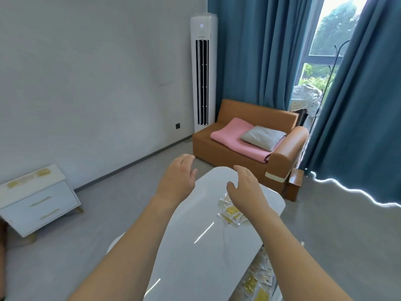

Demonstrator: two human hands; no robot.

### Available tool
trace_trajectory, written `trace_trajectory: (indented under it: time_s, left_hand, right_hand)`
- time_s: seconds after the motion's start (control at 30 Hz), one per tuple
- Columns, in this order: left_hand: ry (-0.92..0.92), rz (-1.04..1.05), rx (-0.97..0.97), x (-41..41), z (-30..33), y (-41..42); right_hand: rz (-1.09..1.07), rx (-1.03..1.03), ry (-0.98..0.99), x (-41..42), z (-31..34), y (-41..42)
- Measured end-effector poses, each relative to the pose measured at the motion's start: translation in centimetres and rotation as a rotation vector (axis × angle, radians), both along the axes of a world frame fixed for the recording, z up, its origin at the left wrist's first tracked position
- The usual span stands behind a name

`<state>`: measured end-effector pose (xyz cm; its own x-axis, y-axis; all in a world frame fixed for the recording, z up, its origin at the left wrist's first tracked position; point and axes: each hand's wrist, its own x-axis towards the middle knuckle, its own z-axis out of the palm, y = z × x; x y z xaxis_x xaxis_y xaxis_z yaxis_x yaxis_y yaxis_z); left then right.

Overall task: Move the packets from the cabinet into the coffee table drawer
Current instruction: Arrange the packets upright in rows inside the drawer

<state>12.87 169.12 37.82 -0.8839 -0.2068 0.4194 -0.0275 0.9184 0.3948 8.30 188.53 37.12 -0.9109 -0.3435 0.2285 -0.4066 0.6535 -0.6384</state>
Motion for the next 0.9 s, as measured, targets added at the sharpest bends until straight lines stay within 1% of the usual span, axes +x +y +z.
trace_trajectory:
  time_s: [0.2,0.33,0.47,0.6,0.73,0.9]
  left_hand:
    - [-0.011,0.072,-0.014,2.7,-0.1,-6.5]
    - [-0.004,0.095,-0.004,4.2,0.2,-12.7]
    - [0.017,0.079,-0.025,5.8,0.4,-20.2]
    - [-0.004,0.064,-0.028,8.9,0.8,-29.3]
    - [0.0,0.108,-0.043,12.3,1.7,-38.9]
    - [0.0,0.146,-0.015,14.4,1.8,-47.7]
  right_hand:
    - [0.086,-0.054,0.037,1.8,0.3,-7.7]
    - [0.109,-0.028,0.04,2.9,0.5,-13.4]
    - [0.091,-0.048,0.063,4.5,0.7,-20.8]
    - [0.083,-0.015,-0.004,7.5,1.2,-30.0]
    - [0.112,-0.02,-0.005,10.4,2.0,-39.3]
    - [0.121,0.019,-0.03,11.8,2.2,-47.2]
